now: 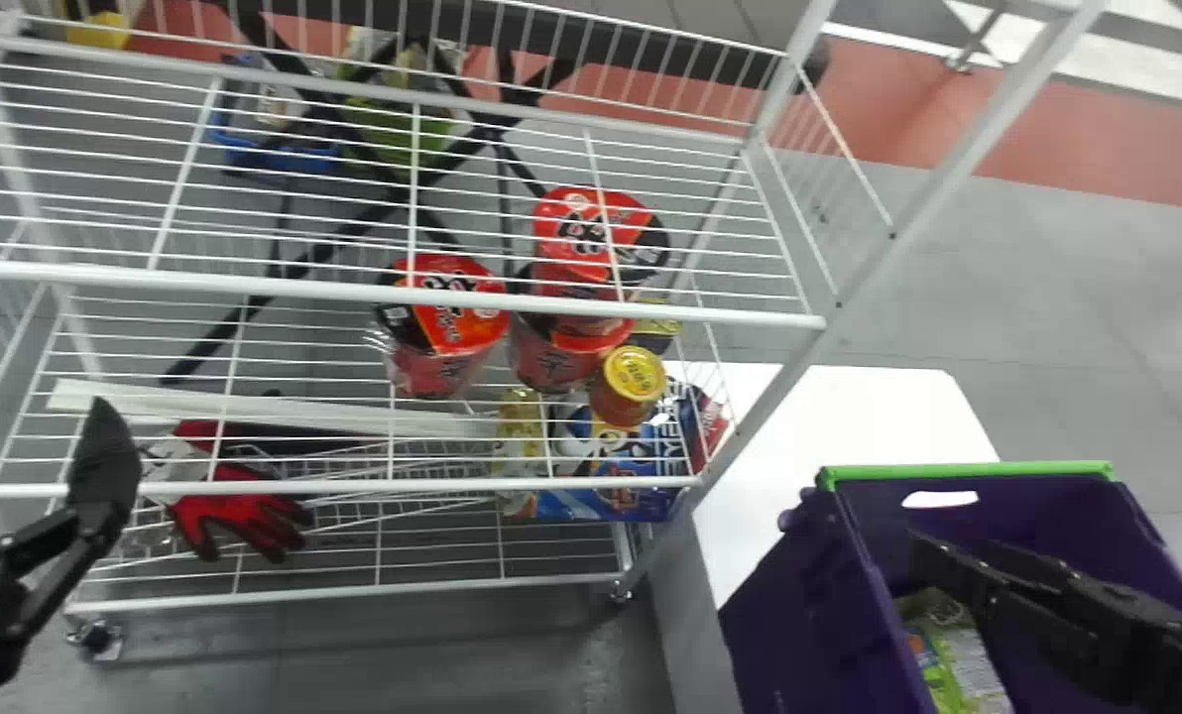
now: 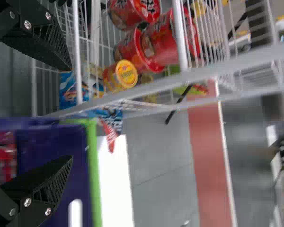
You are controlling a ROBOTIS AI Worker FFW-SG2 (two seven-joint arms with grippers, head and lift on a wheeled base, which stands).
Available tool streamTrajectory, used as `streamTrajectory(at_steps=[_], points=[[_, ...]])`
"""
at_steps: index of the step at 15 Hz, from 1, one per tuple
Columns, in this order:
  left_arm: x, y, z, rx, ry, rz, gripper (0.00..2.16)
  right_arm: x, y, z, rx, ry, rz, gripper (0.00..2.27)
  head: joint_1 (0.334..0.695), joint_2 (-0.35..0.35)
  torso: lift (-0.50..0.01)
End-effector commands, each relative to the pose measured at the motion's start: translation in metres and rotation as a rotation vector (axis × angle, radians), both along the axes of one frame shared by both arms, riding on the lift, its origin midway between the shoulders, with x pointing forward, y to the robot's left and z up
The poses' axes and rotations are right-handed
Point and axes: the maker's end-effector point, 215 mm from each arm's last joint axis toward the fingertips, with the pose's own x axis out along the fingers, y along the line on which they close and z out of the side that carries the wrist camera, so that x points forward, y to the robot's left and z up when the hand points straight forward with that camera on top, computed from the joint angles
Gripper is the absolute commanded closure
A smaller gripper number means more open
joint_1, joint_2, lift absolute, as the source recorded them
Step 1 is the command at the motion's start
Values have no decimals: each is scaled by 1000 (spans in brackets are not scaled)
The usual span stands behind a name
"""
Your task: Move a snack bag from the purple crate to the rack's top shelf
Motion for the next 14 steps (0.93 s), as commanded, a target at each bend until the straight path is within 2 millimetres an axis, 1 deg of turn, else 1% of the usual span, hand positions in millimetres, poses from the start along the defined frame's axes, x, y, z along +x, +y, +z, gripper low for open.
streamTrajectory(at_steps=[1,2,3,4,5,6,7,8,9,11,12,13,14], points=[[0,0,-4,2,7,0,134,-24,-48,-8,55,69,-131,171,695,-350,-455],[1,0,-7,4,14,-3,134,-31,-69,-10,52,85,-148,174,695,-350,-455],[1,0,-10,4,20,-6,134,-35,-85,-10,59,95,-158,174,695,-350,-455],[2,-1,-11,5,23,-9,134,-33,-103,-6,73,89,-155,174,695,-350,-455],[2,-2,-13,7,28,-16,134,-29,-124,0,92,77,-165,174,695,-350,-455],[2,-4,-14,5,31,-19,134,-30,-144,3,94,90,-172,171,695,-350,-455],[1,-6,-14,5,33,-26,134,-28,-160,7,93,99,-166,167,695,-350,-455],[1,-8,-15,7,36,-33,134,-30,-177,8,88,121,-165,161,695,-350,-455],[0,-13,-14,21,30,-39,134,-25,-192,14,74,114,-130,124,695,-350,-455],[0,-23,-14,38,26,-51,134,-18,-208,19,30,79,-28,56,695,-350,-455],[2,-27,-17,41,40,-56,134,-16,-209,14,3,81,34,29,695,-350,-455],[2,-27,-17,46,38,-57,134,-13,-203,4,-10,105,98,29,695,-350,-455],[1,-32,-18,47,38,-63,134,-13,-193,-15,-23,154,156,29,695,-350,-455]])
